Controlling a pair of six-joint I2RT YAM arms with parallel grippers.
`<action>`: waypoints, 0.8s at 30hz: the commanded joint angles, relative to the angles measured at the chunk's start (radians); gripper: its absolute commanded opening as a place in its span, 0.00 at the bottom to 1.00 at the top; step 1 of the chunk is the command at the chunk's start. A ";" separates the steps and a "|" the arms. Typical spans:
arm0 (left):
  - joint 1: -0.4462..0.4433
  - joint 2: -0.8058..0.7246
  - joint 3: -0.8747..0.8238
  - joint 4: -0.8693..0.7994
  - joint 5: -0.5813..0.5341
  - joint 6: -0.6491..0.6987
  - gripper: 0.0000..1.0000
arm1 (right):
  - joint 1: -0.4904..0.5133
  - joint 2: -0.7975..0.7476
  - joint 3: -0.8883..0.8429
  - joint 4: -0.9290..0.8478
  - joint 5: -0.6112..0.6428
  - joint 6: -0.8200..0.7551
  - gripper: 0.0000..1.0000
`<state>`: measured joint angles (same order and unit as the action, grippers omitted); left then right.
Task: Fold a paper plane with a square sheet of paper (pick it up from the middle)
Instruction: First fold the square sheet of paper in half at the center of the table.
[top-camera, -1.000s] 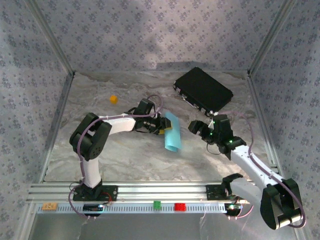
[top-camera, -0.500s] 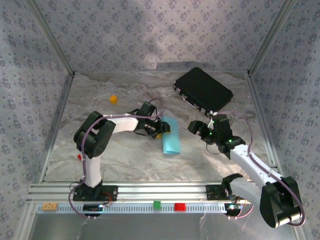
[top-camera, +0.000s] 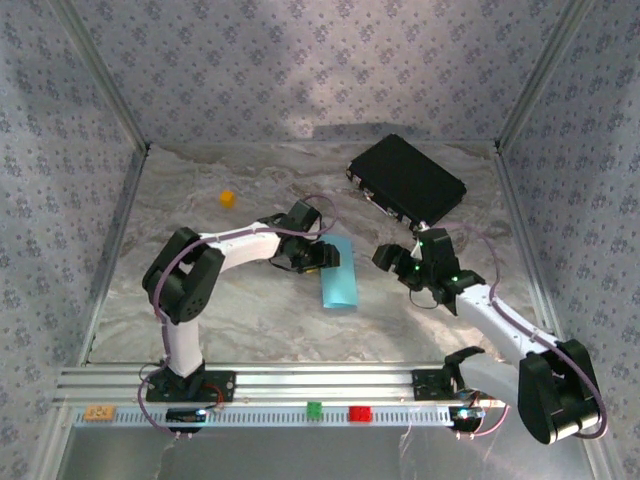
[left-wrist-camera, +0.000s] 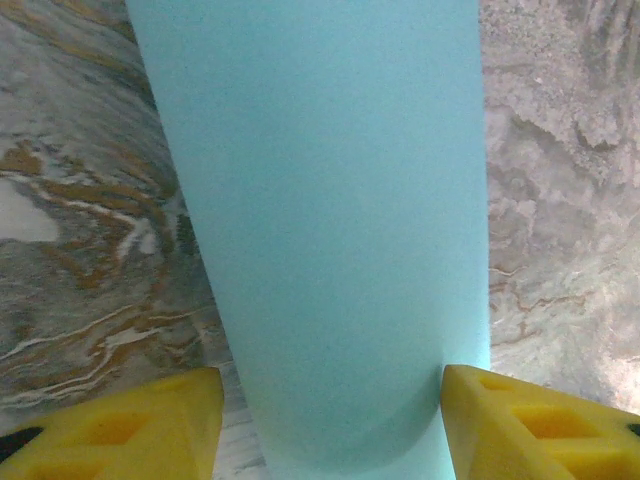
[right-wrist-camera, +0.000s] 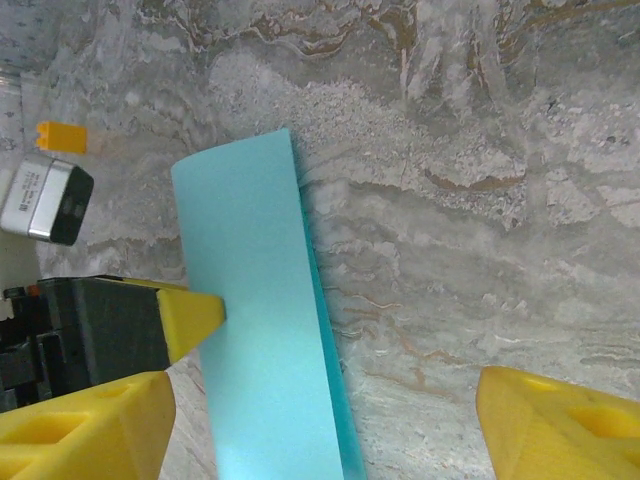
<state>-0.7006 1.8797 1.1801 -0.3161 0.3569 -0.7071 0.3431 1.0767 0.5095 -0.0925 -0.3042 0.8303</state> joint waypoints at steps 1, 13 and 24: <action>-0.002 -0.045 0.002 -0.042 -0.051 0.020 0.58 | 0.013 0.028 0.031 0.027 -0.021 0.011 0.79; -0.001 -0.007 0.005 -0.039 -0.027 0.023 0.50 | 0.051 0.110 0.061 0.050 -0.041 0.000 0.74; -0.001 0.043 0.026 -0.076 -0.029 0.034 0.49 | 0.085 0.204 0.099 0.085 -0.099 -0.016 0.53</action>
<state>-0.7002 1.8980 1.1801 -0.3508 0.3180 -0.6952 0.4141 1.2552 0.5716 -0.0269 -0.3672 0.8246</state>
